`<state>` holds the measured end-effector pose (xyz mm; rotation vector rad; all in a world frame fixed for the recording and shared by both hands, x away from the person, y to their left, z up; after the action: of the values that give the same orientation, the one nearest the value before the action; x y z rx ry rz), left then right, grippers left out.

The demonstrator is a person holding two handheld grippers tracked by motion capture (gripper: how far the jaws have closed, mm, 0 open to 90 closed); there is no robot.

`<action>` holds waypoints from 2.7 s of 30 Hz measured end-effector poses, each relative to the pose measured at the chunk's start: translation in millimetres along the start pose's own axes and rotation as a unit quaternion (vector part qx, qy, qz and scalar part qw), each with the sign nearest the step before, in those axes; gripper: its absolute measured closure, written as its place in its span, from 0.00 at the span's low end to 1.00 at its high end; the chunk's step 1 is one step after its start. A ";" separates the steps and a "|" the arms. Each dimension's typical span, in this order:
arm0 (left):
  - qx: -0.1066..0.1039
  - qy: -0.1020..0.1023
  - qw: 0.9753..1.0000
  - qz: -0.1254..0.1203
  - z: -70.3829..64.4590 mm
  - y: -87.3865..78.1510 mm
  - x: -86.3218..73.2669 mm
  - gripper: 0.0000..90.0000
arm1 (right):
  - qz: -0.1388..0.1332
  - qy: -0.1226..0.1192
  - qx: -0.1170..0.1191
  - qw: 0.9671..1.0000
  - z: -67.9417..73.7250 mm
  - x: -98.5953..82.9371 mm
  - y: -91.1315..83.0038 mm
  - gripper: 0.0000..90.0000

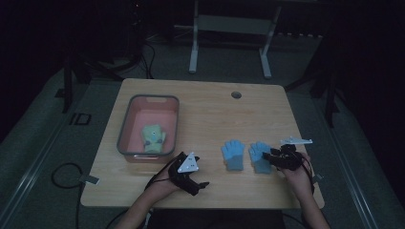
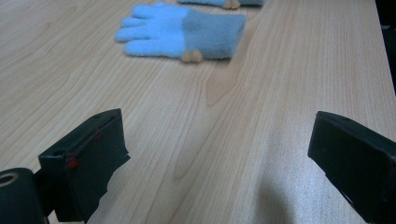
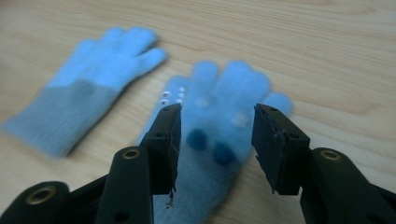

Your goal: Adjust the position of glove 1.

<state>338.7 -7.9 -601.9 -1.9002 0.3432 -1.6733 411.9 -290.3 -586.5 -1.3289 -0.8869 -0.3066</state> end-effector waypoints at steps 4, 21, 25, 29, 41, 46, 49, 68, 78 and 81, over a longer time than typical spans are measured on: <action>0.000 0.001 1.000 0.001 0.4 0.1 -1.0 0.04 | -0.007 -0.037 0.031 0.999 1.7 -1.5 -1.4 0.61; -0.002 -0.001 1.000 -0.004 0.4 -0.7 0.1 0.04 | 0.012 -0.103 0.071 0.992 6.3 -1.8 11.8 0.74; -0.003 -0.003 1.000 -0.006 1.0 -1.1 0.1 0.04 | 0.023 -0.122 0.056 0.991 5.2 -9.6 21.4 0.70; -0.003 0.001 1.000 -0.002 0.2 -0.3 -0.6 0.04 | 0.013 -0.145 0.047 0.988 6.5 -11.8 21.9 0.70; -0.003 -0.001 1.000 -0.003 0.2 -0.1 -0.4 0.04 | 0.033 -0.105 0.011 0.994 7.9 -9.5 21.4 0.94; -0.004 0.000 1.000 -0.003 -0.3 -0.1 -0.1 0.04 | 0.031 -0.085 0.006 0.996 8.5 -2.4 15.9 0.95; -0.003 0.000 1.000 -0.004 0.1 -0.3 0.0 0.04 | 0.011 -0.081 0.004 0.997 12.6 13.3 0.8 0.95; -0.002 0.001 1.000 -0.003 0.7 -0.6 -0.1 0.04 | -0.050 -0.117 0.059 0.990 71.4 67.7 -33.4 0.95; -0.001 0.001 1.000 -0.002 1.1 -0.6 -0.4 0.04 | -0.033 -0.135 0.091 0.986 96.8 60.3 -17.8 0.95; -0.001 0.001 1.000 -0.003 1.3 -0.8 -0.2 0.04 | -0.023 -0.135 0.101 0.985 101.8 54.7 -9.1 0.95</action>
<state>339.7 -6.8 -601.7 -1.9026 0.3413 -1.6796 402.5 -183.2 -543.3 -1.1783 -1.1454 -0.0682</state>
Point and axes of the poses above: each handheld gripper's, and its own axes: y roughly forward along the jaws, x roughly out of its top, z roughly to its left, the point moved 9 cm from there along y, roughly forward along the jaws, and after that the axes turned 11 degrees about -x, right-handed, at the moved point
